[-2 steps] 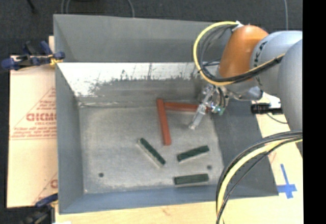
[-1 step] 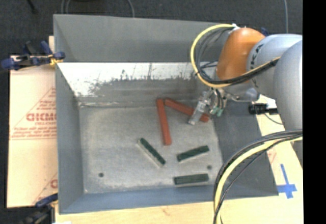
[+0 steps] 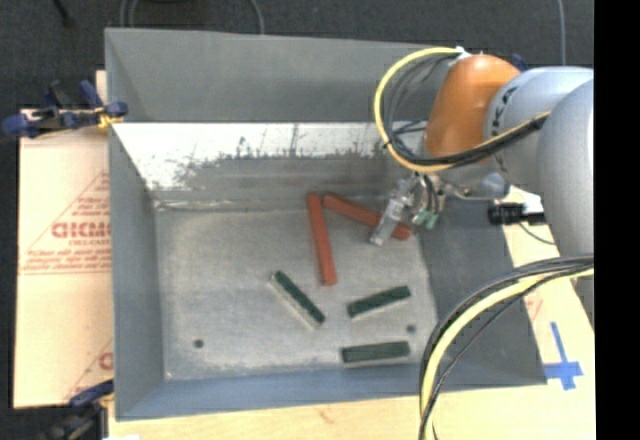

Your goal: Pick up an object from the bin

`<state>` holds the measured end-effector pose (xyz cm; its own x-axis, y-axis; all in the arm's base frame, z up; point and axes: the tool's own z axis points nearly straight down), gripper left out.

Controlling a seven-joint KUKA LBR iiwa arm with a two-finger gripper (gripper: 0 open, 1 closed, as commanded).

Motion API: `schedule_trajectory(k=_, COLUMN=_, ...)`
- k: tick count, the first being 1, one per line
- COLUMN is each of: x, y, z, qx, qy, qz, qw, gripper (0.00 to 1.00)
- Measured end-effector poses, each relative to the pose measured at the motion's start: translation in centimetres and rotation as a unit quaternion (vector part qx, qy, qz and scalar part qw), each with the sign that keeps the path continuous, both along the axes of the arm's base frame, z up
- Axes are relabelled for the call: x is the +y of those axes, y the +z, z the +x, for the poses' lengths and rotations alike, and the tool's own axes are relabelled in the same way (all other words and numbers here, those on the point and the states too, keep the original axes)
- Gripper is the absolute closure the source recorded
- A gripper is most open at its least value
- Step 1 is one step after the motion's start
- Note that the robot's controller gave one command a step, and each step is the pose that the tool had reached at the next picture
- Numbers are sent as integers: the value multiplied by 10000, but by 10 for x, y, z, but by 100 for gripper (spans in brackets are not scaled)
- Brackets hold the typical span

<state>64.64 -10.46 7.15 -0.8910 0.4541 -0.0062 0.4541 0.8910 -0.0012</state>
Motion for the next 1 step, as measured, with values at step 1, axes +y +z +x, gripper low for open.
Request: schedule_trajectory(k=1, x=0, y=3, z=-1, qx=18, qy=1, qz=3, qw=10000, gripper=100)
